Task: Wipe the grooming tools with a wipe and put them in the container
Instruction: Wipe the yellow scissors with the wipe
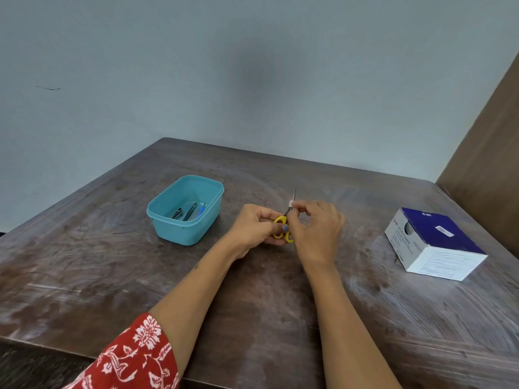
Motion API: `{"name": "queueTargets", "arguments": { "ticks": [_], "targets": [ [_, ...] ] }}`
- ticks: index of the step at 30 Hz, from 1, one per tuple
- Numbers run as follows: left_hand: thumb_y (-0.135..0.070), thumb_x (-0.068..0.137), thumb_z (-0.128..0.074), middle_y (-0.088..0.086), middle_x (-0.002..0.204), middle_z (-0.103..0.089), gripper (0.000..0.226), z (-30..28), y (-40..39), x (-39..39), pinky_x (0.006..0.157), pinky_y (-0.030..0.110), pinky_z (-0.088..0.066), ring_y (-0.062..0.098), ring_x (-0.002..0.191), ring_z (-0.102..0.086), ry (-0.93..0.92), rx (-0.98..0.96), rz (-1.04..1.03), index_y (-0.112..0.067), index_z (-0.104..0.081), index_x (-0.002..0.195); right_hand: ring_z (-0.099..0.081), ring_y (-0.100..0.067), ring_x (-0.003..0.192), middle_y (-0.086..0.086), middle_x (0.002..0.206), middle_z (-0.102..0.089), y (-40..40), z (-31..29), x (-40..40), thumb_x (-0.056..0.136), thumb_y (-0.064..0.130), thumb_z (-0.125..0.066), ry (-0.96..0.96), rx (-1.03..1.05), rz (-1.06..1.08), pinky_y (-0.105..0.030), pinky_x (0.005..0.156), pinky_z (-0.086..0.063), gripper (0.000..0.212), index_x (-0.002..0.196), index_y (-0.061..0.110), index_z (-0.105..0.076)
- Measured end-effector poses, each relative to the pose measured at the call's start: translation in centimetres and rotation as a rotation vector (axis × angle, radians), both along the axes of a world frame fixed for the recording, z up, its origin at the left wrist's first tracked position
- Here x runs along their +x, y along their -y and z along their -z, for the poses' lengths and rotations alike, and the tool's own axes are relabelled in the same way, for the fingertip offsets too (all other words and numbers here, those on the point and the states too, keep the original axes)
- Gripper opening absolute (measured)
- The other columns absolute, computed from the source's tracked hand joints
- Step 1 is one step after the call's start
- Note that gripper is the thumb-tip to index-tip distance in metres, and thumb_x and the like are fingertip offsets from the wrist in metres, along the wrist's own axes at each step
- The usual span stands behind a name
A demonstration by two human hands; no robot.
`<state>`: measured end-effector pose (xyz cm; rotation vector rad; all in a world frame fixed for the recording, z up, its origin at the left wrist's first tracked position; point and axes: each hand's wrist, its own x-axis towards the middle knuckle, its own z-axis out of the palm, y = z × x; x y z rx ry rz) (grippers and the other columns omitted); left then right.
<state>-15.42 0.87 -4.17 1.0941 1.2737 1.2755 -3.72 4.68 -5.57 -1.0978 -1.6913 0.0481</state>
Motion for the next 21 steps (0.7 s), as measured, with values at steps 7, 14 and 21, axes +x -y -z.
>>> {"name": "queueTargets", "arguments": {
  "ticks": [7, 14, 21],
  "targets": [
    [0.006, 0.080, -0.063, 0.013, 0.084, -0.070, 0.017, -0.2, 0.1, 0.1, 0.060, 0.025, -0.058, 0.018, 0.074, -0.070, -0.031, -0.038, 0.063, 0.004, -0.066, 0.096, -0.059, -0.018, 0.083, 0.002, 0.083, -0.068, -0.5, 0.2, 0.1, 0.082, 0.014, -0.065, -0.073, -0.022, 0.020, -0.029, 0.079, -0.028, 0.014, 0.093, 0.021, -0.073],
    [0.007, 0.080, -0.063, 0.013, 0.085, -0.070, 0.016, -0.2, 0.3, 0.0, 0.064, 0.028, -0.059, 0.020, 0.076, -0.069, -0.050, -0.080, 0.112, 0.003, -0.067, 0.095, -0.061, -0.026, 0.084, -0.003, 0.088, -0.070, -0.9, 0.6, 0.4, 0.085, 0.009, -0.060, -0.146, -0.099, 0.093, -0.038, 0.077, -0.042, 0.018, 0.093, 0.018, -0.072],
    [0.002, 0.080, -0.066, 0.015, 0.083, -0.068, 0.011, -1.7, 1.1, -0.7, 0.060, 0.026, -0.059, 0.019, 0.070, -0.068, -0.075, 0.006, -0.069, 0.002, -0.066, 0.090, -0.059, -0.027, 0.082, -0.005, 0.086, -0.066, -0.7, 0.7, 0.4, 0.084, 0.003, -0.061, -0.152, -0.021, 0.086, -0.033, 0.070, -0.043, 0.017, 0.092, 0.015, -0.071]
  ]
}}
